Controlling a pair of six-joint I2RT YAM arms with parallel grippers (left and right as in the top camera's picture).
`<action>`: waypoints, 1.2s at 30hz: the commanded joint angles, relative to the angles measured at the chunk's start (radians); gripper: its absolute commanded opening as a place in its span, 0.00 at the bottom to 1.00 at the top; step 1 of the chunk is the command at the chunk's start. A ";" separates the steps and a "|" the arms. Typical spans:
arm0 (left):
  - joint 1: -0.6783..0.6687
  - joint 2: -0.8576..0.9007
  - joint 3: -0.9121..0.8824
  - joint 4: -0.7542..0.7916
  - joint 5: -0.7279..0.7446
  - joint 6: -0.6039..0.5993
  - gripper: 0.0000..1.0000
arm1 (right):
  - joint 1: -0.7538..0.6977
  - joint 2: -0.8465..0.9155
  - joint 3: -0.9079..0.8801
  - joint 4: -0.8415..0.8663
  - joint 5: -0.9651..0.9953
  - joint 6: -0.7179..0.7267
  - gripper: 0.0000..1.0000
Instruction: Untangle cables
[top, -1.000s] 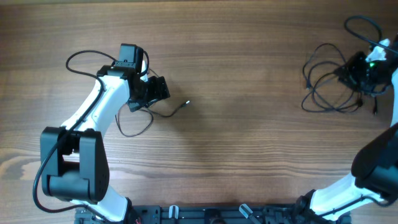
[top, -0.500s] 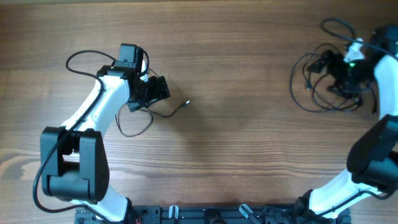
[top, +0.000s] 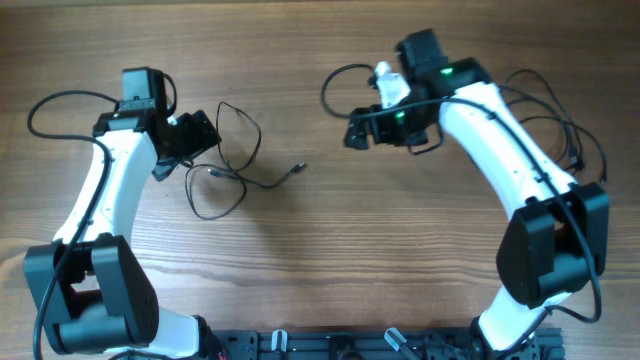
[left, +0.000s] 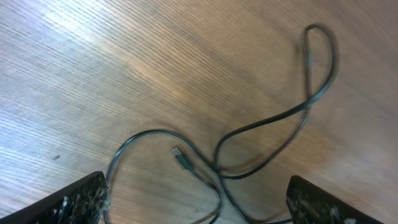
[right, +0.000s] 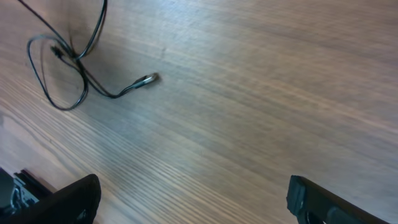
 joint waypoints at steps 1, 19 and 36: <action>-0.017 0.011 -0.004 0.055 0.124 0.075 0.91 | 0.038 0.014 0.000 0.006 0.054 0.076 0.97; -0.210 0.163 -0.005 0.291 0.134 0.186 0.04 | 0.038 0.014 0.001 -0.085 0.068 0.099 0.89; -0.312 0.163 -0.004 0.397 0.657 0.158 0.85 | -0.208 0.014 0.000 -0.164 -0.026 0.027 0.88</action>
